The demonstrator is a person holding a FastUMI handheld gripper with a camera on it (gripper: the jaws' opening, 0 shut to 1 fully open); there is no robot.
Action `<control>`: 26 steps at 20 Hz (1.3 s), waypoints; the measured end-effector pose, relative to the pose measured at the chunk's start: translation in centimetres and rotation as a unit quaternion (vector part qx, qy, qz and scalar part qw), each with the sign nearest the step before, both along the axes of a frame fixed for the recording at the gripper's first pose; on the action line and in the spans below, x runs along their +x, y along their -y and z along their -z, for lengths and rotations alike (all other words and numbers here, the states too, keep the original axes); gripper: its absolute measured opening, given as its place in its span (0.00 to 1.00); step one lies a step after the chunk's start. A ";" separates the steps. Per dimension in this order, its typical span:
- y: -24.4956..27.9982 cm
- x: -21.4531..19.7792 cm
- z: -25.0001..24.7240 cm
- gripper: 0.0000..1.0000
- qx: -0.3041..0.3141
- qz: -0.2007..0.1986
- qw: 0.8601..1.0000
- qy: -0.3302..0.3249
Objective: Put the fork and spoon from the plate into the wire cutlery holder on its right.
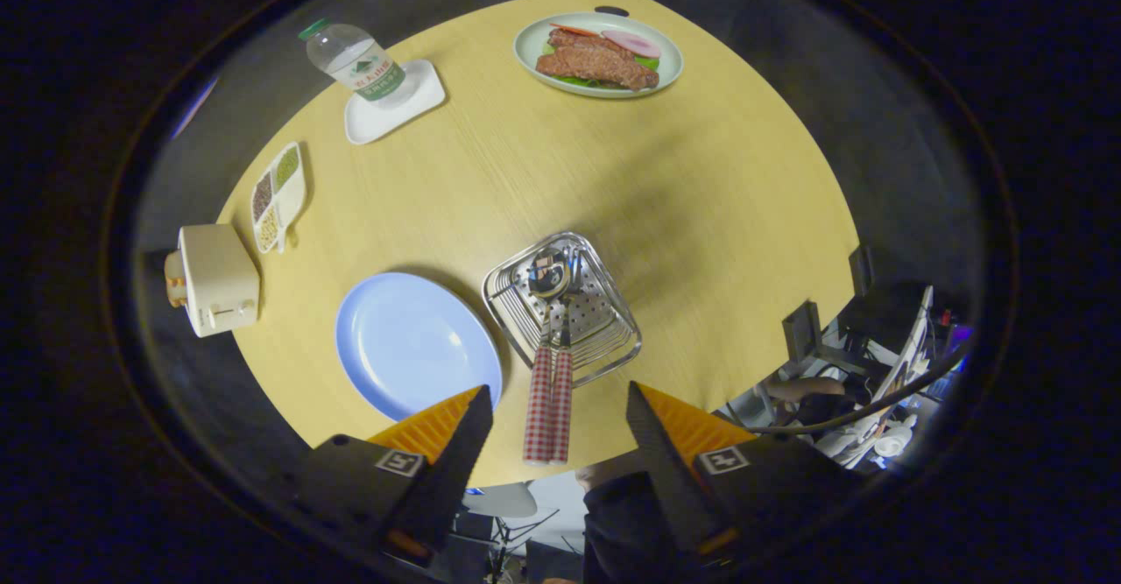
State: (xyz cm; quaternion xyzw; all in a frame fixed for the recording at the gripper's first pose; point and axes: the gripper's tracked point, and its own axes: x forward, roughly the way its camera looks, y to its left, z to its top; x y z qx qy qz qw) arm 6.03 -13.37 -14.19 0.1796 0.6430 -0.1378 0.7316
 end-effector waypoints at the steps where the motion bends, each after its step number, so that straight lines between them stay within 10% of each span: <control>1: -0.5 -0.1 -0.4 0.54 -0.004 -0.001 1.000 0.010; 9: -2.0 -2.5 -5.9 1.00 -0.094 0.013 0.990 0.103; 19: -7.8 -2.4 -7.9 1.00 -0.198 -0.073 0.945 0.252; 26: -11.4 1.6 -11.0 1.00 -0.213 -0.101 0.878 0.417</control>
